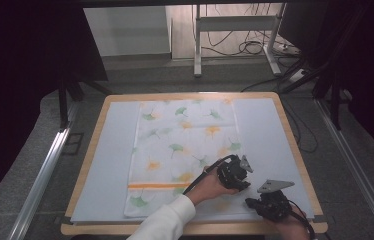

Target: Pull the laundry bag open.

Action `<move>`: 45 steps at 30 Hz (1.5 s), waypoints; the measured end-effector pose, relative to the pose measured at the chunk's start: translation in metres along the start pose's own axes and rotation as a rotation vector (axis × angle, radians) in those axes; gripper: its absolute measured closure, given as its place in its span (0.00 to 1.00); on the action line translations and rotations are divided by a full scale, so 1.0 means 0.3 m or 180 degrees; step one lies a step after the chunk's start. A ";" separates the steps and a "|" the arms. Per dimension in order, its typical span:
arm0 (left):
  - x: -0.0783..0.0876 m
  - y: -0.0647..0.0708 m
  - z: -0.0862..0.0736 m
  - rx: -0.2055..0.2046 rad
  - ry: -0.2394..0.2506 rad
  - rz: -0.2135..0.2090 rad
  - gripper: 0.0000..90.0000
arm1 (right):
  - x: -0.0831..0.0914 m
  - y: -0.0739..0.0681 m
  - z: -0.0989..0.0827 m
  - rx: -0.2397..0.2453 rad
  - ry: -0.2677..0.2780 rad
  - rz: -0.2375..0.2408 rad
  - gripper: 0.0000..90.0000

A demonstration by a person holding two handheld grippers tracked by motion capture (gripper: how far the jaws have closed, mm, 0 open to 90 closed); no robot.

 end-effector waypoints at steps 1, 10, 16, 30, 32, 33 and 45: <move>0.000 -0.001 0.000 -0.0006 0.0002 0.0008 0.79 | 0.000 0.000 0.000 0.0000 -0.0001 0.0002 0.99; -0.005 0.002 -0.001 -0.0118 -0.0042 0.0132 0.94 | -0.001 -0.001 0.001 -0.0008 -0.0009 0.0005 0.99; 0.004 -0.004 -0.004 -0.0034 -0.0041 0.0153 1.00 | -0.002 0.001 0.002 -0.0009 -0.0013 0.0009 0.99; 0.010 -0.004 -0.012 0.0041 -0.0015 0.0114 1.00 | -0.004 0.004 0.005 -0.0015 -0.0013 0.0028 0.99; 0.010 -0.004 -0.012 0.0042 -0.0016 0.0116 1.00 | -0.004 0.004 0.006 -0.0019 -0.0015 0.0030 0.99; 0.011 -0.004 -0.013 0.0041 -0.0019 0.0113 1.00 | -0.004 0.004 0.006 -0.0019 -0.0014 0.0031 0.99; 0.015 -0.006 -0.018 0.0045 -0.0049 0.0123 1.00 | -0.004 0.011 0.008 -0.0133 -0.0056 0.0054 0.99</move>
Point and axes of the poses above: each handheld gripper's, and its own axes: x roughly backward along the jaws, z roughly out of its top, y roughly to its right, the point moved 9 cm from there along -x, roughly forward along the jaws, and after that the axes turned 11 degrees about -x, right-handed, at the moved point
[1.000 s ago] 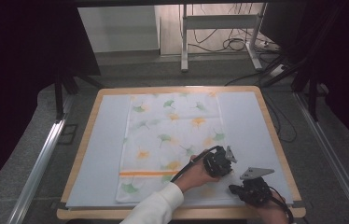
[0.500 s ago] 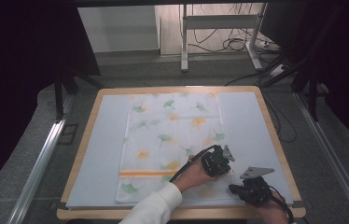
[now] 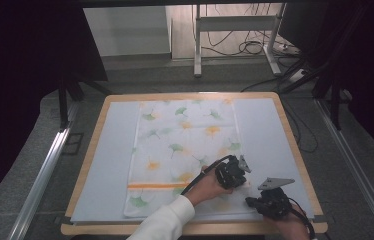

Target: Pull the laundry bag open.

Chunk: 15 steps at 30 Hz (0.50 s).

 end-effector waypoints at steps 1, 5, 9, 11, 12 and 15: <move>-0.001 0.001 0.001 0.0001 0.0009 0.0004 1.00 | 0.000 0.001 0.001 -0.0006 -0.0002 0.0004 0.99; -0.004 0.000 0.001 -0.0003 0.0018 0.0008 1.00 | 0.001 0.020 0.036 -0.0076 0.0118 -0.0018 0.99; -0.006 -0.001 0.001 -0.0006 0.0023 0.0012 1.00 | -0.008 0.053 0.090 -0.0162 0.0238 -0.0128 0.99; -0.008 0.001 0.003 0.0015 0.0046 0.0020 1.00 | -0.021 0.072 0.101 -0.0243 0.0220 -0.0193 0.99; -0.008 0.002 0.003 0.0020 0.0046 0.0022 1.00 | -0.029 0.078 0.103 -0.0266 0.0209 -0.0196 0.99; -0.007 0.001 0.000 -0.0006 0.0031 0.0047 1.00 | -0.043 0.083 0.101 -0.0335 0.0162 -0.0206 0.99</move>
Point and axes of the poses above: each handheld gripper's, and its own axes: x roughly backward along the jaws, z roughly out of its top, y roughly to its right, the point moved 9 cm from there along -x, roughly forward along the jaws, and after that the axes turned 11 degrees about -x, right-handed, at the moved point
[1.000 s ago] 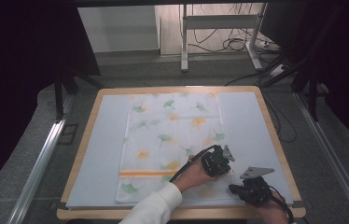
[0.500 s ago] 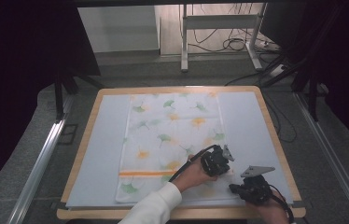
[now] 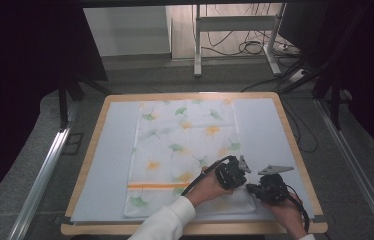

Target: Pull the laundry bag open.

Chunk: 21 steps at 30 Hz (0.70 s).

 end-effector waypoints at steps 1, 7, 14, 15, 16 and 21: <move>0.000 0.000 0.000 0.0004 -0.0001 0.0009 1.00 | 0.000 0.001 0.000 -0.0030 -0.0016 -0.0005 1.00; 0.001 0.004 -0.003 -0.0014 -0.0049 0.0072 1.00 | -0.004 0.005 0.000 -0.0124 -0.0033 -0.0012 1.00; 0.010 0.003 -0.013 0.0009 -0.0057 0.0081 1.00 | -0.005 0.005 -0.001 -0.0118 -0.0032 -0.0021 1.00; 0.012 0.002 -0.016 -0.0002 -0.0071 0.0088 1.00 | -0.004 0.005 -0.001 -0.0120 -0.0033 -0.0020 1.00; 0.015 0.001 -0.020 -0.0001 -0.0083 0.0096 1.00 | -0.004 0.004 -0.001 -0.0118 -0.0031 -0.0018 1.00; 0.030 -0.002 -0.041 0.0020 -0.0083 0.0103 1.00 | -0.005 0.004 -0.001 -0.0103 -0.0034 -0.0018 1.00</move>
Point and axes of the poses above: each handheld gripper's, and its own axes: x roughly backward along the jaws, z roughly out of its top, y roughly to its right, the point moved 9 cm from there along -x, roughly forward along the jaws, and after that the axes turned 11 degrees about -x, right-handed, at the moved point
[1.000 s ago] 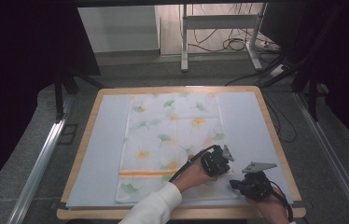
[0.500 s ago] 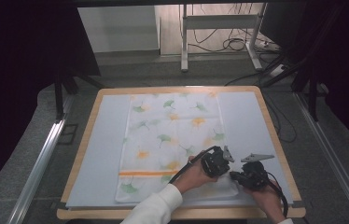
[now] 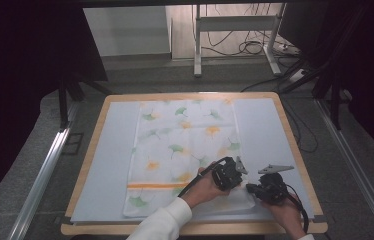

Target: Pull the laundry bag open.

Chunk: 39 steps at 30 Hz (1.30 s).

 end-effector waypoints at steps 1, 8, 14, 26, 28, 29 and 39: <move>0.002 -0.002 -0.004 -0.0004 0.0001 0.0006 1.00 | 0.000 0.000 0.000 0.0004 0.0001 -0.0001 1.00; 0.021 -0.006 -0.028 0.0012 -0.0022 0.0011 1.00 | 0.000 0.000 0.001 0.0036 -0.0001 0.0013 1.00; 0.036 -0.010 -0.051 0.0054 -0.0038 0.0011 1.00 | -0.001 0.000 0.001 0.0055 0.0011 0.0009 1.00; 0.062 -0.020 -0.086 0.0115 -0.0062 0.0012 1.00 | 0.000 0.001 0.001 0.0051 0.0008 0.0024 1.00; 0.068 -0.022 -0.094 0.0119 -0.0077 0.0014 1.00 | 0.000 0.001 0.001 0.0055 0.0009 0.0024 1.00; 0.070 -0.023 -0.097 0.0131 -0.0071 0.0018 1.00 | 0.000 0.001 0.001 0.0054 0.0009 0.0025 1.00; 0.095 -0.024 -0.129 0.0179 -0.0083 0.0030 1.00 | 0.000 0.001 0.001 0.0055 0.0009 0.0029 1.00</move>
Point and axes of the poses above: each handheld gripper's, and its own axes: x roughly backward along the jaws, z roughly out of its top, y roughly to its right, the point moved 9 cm from there along -x, roughly forward along the jaws, and after that the axes turned 11 degrees about -x, right-handed, at the moved point
